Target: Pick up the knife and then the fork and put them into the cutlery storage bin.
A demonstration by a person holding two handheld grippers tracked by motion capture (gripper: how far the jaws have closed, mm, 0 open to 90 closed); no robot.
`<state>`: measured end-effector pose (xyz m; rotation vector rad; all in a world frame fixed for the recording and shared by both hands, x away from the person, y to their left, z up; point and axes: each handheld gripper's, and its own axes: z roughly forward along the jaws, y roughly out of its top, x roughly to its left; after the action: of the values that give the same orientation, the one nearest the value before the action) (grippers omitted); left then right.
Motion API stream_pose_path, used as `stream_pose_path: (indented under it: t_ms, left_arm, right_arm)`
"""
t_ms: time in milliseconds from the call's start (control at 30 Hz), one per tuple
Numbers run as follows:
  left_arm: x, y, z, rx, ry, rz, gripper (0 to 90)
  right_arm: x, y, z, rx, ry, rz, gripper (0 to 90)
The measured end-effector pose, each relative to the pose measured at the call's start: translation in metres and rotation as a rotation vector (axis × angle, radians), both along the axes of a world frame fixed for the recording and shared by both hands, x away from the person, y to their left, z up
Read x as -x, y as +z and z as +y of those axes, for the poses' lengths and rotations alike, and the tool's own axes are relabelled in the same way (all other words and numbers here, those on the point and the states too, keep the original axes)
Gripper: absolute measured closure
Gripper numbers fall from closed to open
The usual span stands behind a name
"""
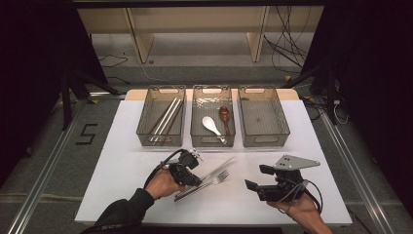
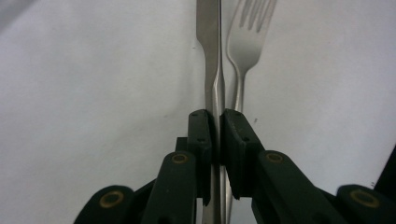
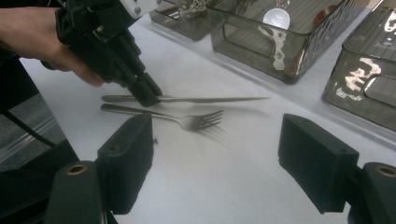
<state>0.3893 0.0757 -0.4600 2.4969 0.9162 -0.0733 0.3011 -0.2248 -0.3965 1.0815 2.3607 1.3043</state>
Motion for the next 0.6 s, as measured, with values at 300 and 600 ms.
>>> stream_pose_path:
  t_ms: [300,600]
  left_arm:
    - [-0.0028,0.0028,0.0065,0.012,0.0,-0.011,82.5]
    - [-0.002,0.0101,0.0098,0.02,-0.013,-0.033,82.9]
  right_arm:
    - [0.0,0.0,0.0,-0.002,-0.001,0.001,27.5]
    - [-0.0001,0.0001,-0.0002,-0.001,-0.002,0.001,27.5]
